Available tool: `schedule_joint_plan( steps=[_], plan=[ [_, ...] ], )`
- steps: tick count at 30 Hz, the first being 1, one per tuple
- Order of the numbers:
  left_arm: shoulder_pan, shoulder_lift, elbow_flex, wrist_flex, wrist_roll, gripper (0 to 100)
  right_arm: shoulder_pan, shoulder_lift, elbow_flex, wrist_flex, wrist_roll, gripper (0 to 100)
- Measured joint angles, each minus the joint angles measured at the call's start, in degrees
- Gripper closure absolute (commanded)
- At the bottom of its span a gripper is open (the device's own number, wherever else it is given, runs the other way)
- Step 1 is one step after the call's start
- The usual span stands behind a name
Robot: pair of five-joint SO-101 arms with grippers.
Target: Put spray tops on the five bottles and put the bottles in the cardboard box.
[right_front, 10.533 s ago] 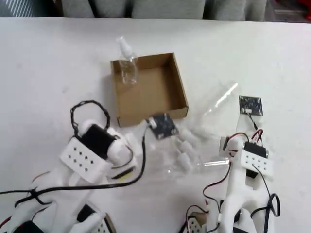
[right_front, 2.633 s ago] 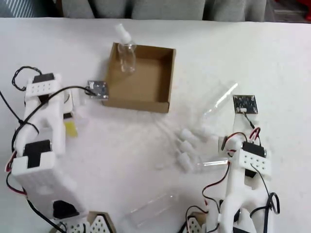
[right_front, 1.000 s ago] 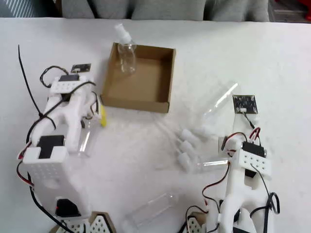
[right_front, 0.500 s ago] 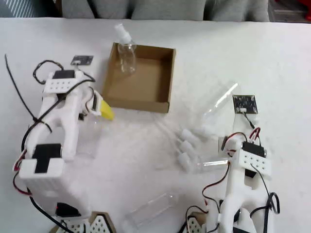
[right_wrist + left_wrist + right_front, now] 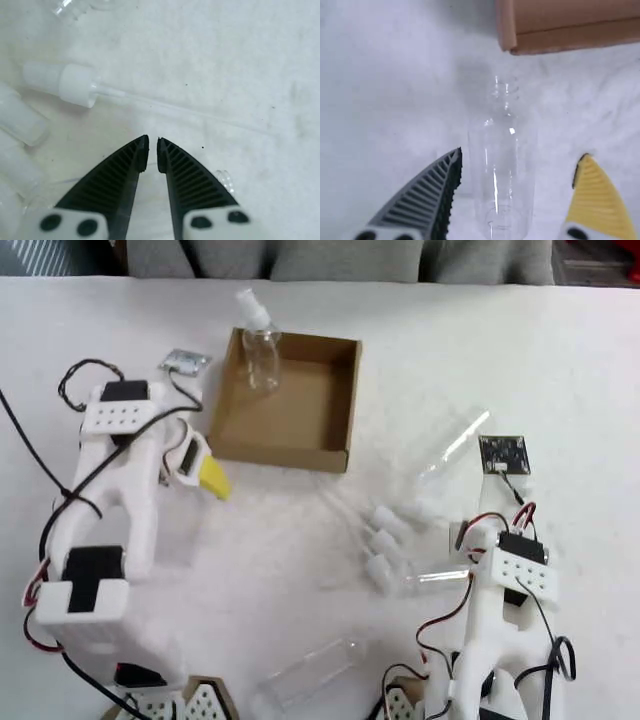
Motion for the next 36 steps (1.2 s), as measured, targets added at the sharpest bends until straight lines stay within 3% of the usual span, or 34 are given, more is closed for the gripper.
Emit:
schedule_joint_plan(
  steps=[11,21,29,36],
  plan=[
    [0.0,7.91,0.0,-3.34,2.11,68,0.0,0.0,0.0,0.0,0.0,98.1],
    [0.35,11.69,0.0,-6.86,2.29,99,0.0,0.0,0.0,0.0,0.0,98.1],
    [0.53,10.73,-0.18,-2.9,2.9,98,0.0,0.0,0.0,0.0,0.0,98.1],
    [0.88,-2.29,4.75,-2.55,9.58,98,0.0,0.0,0.0,0.0,0.0,98.1]
  ],
)
